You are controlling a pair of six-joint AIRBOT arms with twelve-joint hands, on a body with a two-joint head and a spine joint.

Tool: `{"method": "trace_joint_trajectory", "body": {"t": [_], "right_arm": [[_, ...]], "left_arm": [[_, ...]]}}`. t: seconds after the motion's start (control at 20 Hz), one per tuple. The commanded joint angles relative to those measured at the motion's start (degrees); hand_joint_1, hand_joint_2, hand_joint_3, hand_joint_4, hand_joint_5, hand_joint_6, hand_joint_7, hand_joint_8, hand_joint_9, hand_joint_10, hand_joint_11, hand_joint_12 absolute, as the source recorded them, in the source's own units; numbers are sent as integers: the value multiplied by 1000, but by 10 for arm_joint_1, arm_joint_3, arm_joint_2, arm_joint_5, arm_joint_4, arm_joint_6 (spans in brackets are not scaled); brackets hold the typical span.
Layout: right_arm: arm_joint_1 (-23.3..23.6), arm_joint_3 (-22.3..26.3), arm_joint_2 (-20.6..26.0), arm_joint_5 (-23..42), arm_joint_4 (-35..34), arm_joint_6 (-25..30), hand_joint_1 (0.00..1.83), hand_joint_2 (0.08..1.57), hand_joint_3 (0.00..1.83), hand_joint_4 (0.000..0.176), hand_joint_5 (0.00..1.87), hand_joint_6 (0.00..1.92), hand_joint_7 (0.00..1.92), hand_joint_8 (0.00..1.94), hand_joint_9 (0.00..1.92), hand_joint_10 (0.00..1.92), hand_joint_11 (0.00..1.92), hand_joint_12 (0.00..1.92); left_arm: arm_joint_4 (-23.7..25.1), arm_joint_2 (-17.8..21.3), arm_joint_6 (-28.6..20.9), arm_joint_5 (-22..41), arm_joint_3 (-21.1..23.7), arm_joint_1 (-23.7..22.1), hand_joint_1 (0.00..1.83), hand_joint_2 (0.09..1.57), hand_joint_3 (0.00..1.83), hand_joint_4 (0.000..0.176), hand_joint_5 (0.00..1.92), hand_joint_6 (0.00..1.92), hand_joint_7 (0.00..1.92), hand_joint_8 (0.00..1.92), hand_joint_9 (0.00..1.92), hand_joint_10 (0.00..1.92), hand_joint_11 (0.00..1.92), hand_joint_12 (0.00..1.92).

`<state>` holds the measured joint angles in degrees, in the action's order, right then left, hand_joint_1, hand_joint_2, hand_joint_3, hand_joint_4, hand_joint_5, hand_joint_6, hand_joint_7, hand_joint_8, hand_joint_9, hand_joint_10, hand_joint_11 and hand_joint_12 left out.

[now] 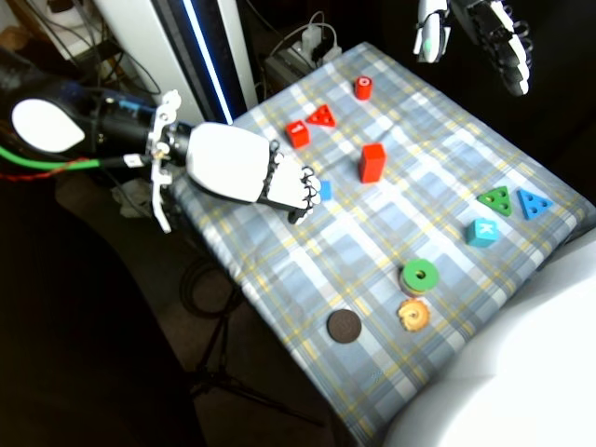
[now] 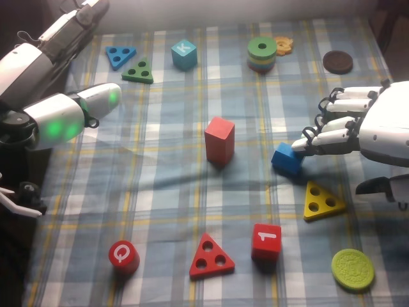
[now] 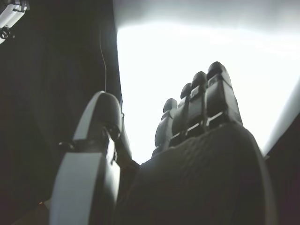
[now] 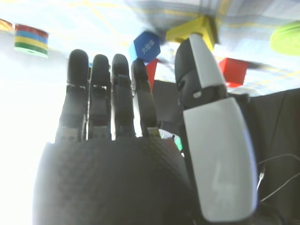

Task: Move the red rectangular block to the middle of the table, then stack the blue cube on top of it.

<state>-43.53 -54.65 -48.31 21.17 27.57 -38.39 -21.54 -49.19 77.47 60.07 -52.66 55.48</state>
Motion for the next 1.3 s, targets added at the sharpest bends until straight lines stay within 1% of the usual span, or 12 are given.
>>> {"method": "trace_joint_trajectory", "body": {"t": [0.0, 0.1, 0.2, 0.3, 0.45, 0.55, 0.65, 0.8, 0.95, 1.0, 1.1, 1.25], "right_arm": [[-1, 3, 1, 44, -8, -1, 945, 1179, 0, 0, 373, 33, 420, 6, 108, 864, 0, 1429], [-4, 5, 1, 44, -10, -1, 930, 1188, 1, 0, 383, 34, 423, 5, 100, 856, 0, 1400], [-10, 9, 1, 44, -13, -1, 932, 1182, 0, 0, 407, 41, 443, 12, 95, 858, 0, 1362], [-14, 9, 1, 44, -18, -1, 904, 1201, 4, 0, 441, 57, 489, 27, 60, 981, 0, 1319], [-15, 9, 1, 44, -19, -1, 932, 1199, 1, 0, 486, 83, 530, 46, 52, 1065, 0, 1328], [-15, 9, 1, 44, -19, -1, 872, 1233, 9, 0, 502, 95, 558, 59, 83, 1067, 0, 1365], [-16, 13, 22, 44, -20, -1, 844, 1263, 7, 0, 514, 134, 571, 76, 84, 1106, 0, 1373], [-16, 11, 23, 57, -24, -1, 913, 1230, 0, 0, 364, 528, 506, 239, 62, 1180, 0, 1492], [-13, 4, 23, 67, -25, -1, 934, 1220, 0, 0, 232, 605, 397, 295, 14, 1142, 0, 1470], [-8, 1, 21, 70, -25, -1, 902, 1241, 5, 0, 173, 583, 346, 247, 7, 1050, 0, 1411], [2, -7, 10, 76, -25, -2, 893, 1233, 0, 0, 110, 658, 336, 220, 17, 1086, 0, 1514], [15, -18, -5, 77, -25, -6, 896, 1231, 0, 0, 43, 767, 350, 183, 37, 1077, 0, 1581]], "left_arm": [[9, -2, -5, 72, 1, -4, 804, 1352, 0, 94, 0, 0, 0, 0, 0, 0, 0, 0], [9, -2, -5, 72, 1, -4, 846, 1361, 3, 85, 0, 0, 0, 0, 0, 0, 0, 0], [9, -2, -5, 72, 1, -4, 869, 1355, 0, 98, 0, 0, 0, 0, 0, 0, 0, 0], [8, -2, -5, 72, 1, -3, 817, 1360, 2, 82, 0, 0, 0, 0, 0, 0, 0, 0], [7, -2, -5, 72, 1, -3, 825, 1358, 0, 79, 0, 0, 0, 0, 0, 0, 0, 0], [7, -2, -5, 72, 1, -3, 864, 1361, 1, 95, 0, 0, 0, 0, 0, 0, 0, 0], [7, -2, -5, 72, 1, -2, 806, 1370, 4, 91, 0, 0, 0, 0, 0, 0, 0, 0], [6, -2, -5, 73, 1, -2, 768, 1386, 8, 76, 0, 0, 0, 0, 0, 0, 0, 0], [6, -2, -5, 73, 1, -2, 773, 1381, 3, 74, 0, 0, 0, 0, 0, 0, 0, 0], [6, -2, -5, 73, 0, -2, 803, 1369, 0, 79, 0, 0, 0, 0, 0, 0, 0, 0], [6, -2, -5, 73, 1, -2, 807, 1358, 0, 95, 0, 0, 0, 0, 0, 0, 0, 0], [6, -2, -5, 73, 1, -2, 831, 1361, 0, 87, 0, 0, 0, 0, 0, 0, 0, 0]]}}
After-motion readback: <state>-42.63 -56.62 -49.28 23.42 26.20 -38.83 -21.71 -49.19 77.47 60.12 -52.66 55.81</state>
